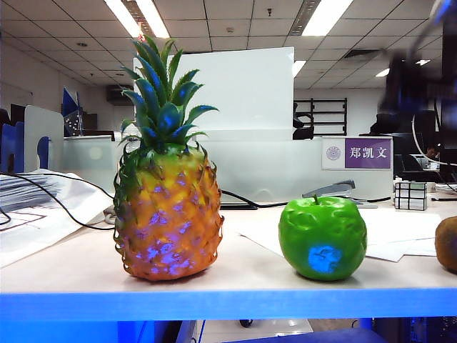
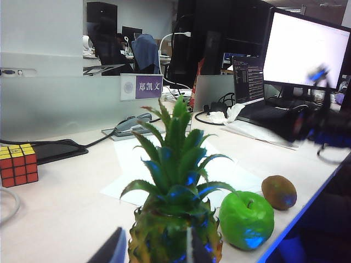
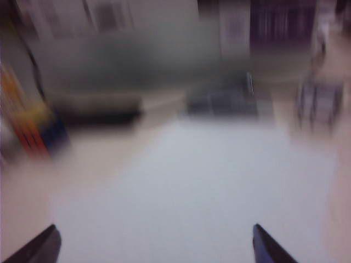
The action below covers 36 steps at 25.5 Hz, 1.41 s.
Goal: Arrange all the fruits from large to small from left to right in a row.
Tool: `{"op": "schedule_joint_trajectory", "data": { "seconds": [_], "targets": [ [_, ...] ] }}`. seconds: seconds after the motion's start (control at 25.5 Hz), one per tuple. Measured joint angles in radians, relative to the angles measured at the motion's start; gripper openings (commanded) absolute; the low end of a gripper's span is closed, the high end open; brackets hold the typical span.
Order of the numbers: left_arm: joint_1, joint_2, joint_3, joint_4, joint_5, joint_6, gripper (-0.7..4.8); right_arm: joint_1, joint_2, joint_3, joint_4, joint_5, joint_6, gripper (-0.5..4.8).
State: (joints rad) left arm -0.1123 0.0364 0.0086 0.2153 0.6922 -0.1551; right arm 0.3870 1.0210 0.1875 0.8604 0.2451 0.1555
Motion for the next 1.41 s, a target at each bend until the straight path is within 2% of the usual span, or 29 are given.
{"op": "schedule_joint_trajectory", "data": {
  "seconds": [0.04, 0.08, 0.12, 0.2, 0.23, 0.27, 0.31, 0.39, 0.43, 0.47, 0.51, 0.55, 0.67, 0.74, 0.94, 1.1, 1.21, 1.29, 1.41],
  "targets": [
    [0.000, 0.000, 0.000, 0.011, -0.006, -0.010, 1.45, 0.000, -0.039, 0.000, 0.063, -0.020, 0.001, -0.05],
    [0.000, 0.000, 0.000, 0.037, -0.031, -0.029, 1.11, 0.000, -0.100, 0.003, 0.132, -0.052, 0.001, -0.05],
    [0.000, 0.000, 0.000, 0.057, -0.056, -0.049, 0.50, 0.000, -0.162, 0.002, 0.160, -0.074, 0.001, -0.04],
    [0.000, 0.000, 0.000, 0.102, -0.118, -0.116, 0.46, 0.000, -0.333, 0.003, 0.173, -0.125, 0.002, -0.04],
    [0.000, 0.000, 0.000, 0.124, -0.130, -0.157, 0.46, 0.000, -0.460, 0.013, 0.115, -0.164, 0.026, -0.04],
    [0.000, 0.000, 0.000, 0.138, -0.132, -0.173, 0.46, 0.000, -0.573, 0.032, -0.013, -0.187, 0.040, -0.04],
    [0.000, 0.000, 0.001, 0.148, -0.132, -0.200, 0.46, 0.000, -0.741, 0.089, -0.256, -0.211, 0.044, -0.04],
    [0.000, 0.000, 0.001, 0.145, -0.131, -0.231, 0.46, 0.000, -0.916, 0.197, -0.529, -0.215, 0.020, -0.05],
    [0.000, 0.000, 0.001, 0.143, -0.121, -0.252, 0.46, 0.000, -1.013, 0.290, -0.736, -0.198, -0.016, -0.04],
    [0.000, 0.000, 0.001, 0.136, -0.114, -0.264, 0.45, 0.001, -1.017, 0.347, -0.871, -0.179, -0.035, -0.04],
    [0.001, 0.000, 0.002, 0.134, -0.100, -0.269, 0.10, 0.000, -1.007, 0.415, -1.025, -0.154, -0.048, -0.04],
    [-0.001, -0.002, 0.001, 0.105, -0.068, -0.278, -0.06, -0.007, -0.991, 0.533, -1.332, -0.139, -0.085, -0.04],
    [-0.001, -0.010, 0.001, 0.014, 0.020, -0.298, -0.06, -0.010, -0.934, 0.707, -1.675, -0.153, -0.130, -0.04],
    [-0.001, -0.011, 0.001, -0.033, 0.034, -0.309, -0.06, -0.010, -0.946, 0.763, -1.781, -0.170, -0.131, -0.04],
    [-0.001, -0.012, 0.001, -0.080, 0.040, -0.311, -0.06, -0.010, -0.952, 0.763, -1.984, -0.201, -0.131, -0.04],
    [-0.001, -0.012, 0.001, -0.080, 0.040, -0.311, -0.06, -0.010, -0.999, 0.708, -2.018, -0.246, -0.131, -0.04],
    [-0.001, -0.012, 0.001, -0.077, 0.042, -0.314, -0.06, -0.010, -1.016, 0.599, -1.986, -0.249, -0.131, -0.05],
    [-0.001, -0.016, 0.001, -0.075, 0.041, -0.315, -0.06, -0.010, -1.016, 0.540, -1.918, -0.296, -0.135, -0.04],
    [-0.001, -0.025, 0.001, -0.075, 0.042, -0.316, -0.06, -0.010, -1.017, 0.499, -1.725, -0.305, -0.138, -0.04]
  ]
}}
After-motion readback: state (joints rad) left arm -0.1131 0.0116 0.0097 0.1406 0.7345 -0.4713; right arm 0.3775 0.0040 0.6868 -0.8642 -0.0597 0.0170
